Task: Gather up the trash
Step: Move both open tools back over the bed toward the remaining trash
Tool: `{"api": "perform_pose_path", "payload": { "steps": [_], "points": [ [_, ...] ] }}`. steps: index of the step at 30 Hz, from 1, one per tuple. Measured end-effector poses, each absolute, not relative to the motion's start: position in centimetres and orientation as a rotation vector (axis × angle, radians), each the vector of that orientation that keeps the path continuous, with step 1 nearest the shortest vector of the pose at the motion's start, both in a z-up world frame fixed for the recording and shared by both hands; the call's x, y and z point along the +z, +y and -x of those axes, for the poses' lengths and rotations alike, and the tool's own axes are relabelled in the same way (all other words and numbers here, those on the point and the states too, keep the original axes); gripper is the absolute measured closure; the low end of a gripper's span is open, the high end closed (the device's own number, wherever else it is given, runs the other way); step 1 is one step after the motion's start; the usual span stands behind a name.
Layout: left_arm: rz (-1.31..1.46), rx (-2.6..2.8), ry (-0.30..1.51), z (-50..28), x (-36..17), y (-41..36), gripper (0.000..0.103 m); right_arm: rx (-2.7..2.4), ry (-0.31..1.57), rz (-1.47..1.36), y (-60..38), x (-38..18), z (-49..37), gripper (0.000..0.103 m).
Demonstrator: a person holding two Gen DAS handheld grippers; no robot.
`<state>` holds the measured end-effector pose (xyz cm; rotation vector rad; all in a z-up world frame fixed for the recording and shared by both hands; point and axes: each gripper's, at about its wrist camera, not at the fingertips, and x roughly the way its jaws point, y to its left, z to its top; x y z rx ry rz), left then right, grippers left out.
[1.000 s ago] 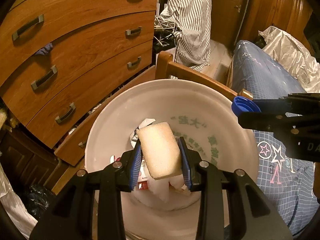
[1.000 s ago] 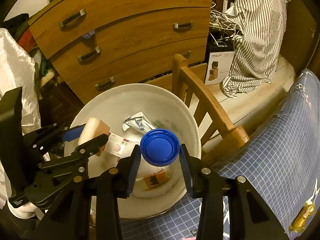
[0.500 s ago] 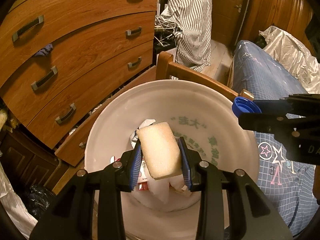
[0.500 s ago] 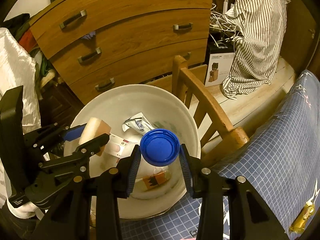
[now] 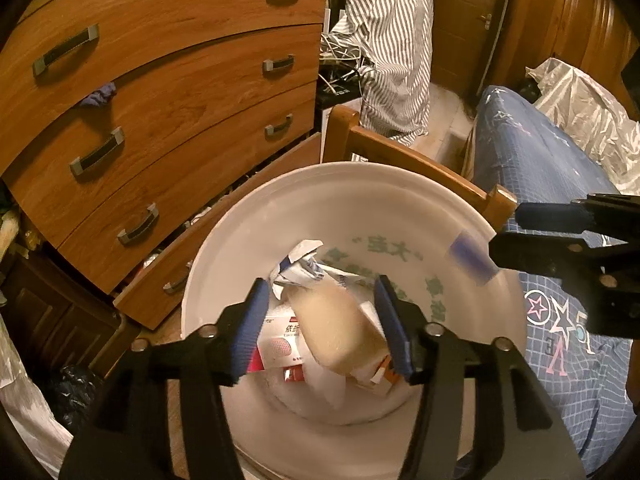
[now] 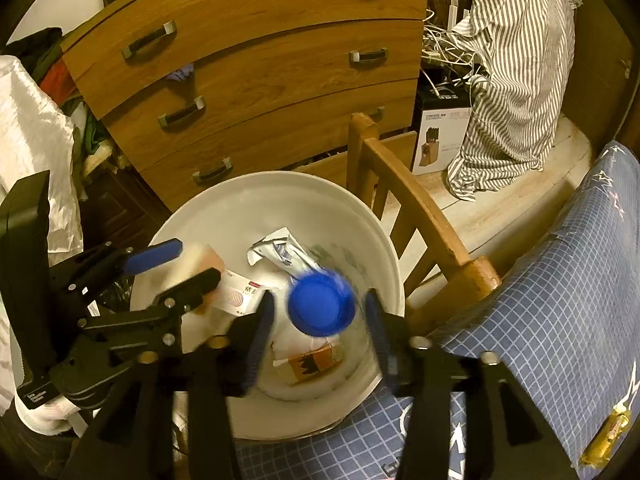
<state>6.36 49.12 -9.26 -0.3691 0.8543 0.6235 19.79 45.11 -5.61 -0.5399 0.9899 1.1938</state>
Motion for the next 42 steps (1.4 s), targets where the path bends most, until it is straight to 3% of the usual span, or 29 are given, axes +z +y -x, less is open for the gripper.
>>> {"api": "perform_pose_path", "payload": {
  "steps": [3,21,24,30,36,42],
  "points": [
    [0.368,0.632,0.852,-6.3,-9.3,49.2,0.043,1.196,0.986,0.527,44.9,-5.4,-19.9,0.047],
    [0.347,0.631,0.840,-5.9,-8.6,47.7,0.043,1.208,0.926,0.394,39.6,-3.1,-19.5,0.044],
    [0.358,0.610,0.807,-5.1,-8.0,46.5,0.043,1.200,0.834,0.309,33.8,-2.1,-18.6,0.035],
    [0.326,0.477,0.773,-6.4,-7.7,40.1,0.043,0.951,0.832,0.123,14.4,-6.5,-21.0,0.035],
    [0.229,0.237,0.792,-11.2,-8.8,28.9,0.041,0.656,0.821,-0.007,-3.7,-9.3,-23.5,0.035],
    [0.186,0.099,0.862,-14.3,-11.5,21.3,0.038,0.458,0.753,-0.056,-14.9,-10.7,-27.3,0.035]
  ]
}}
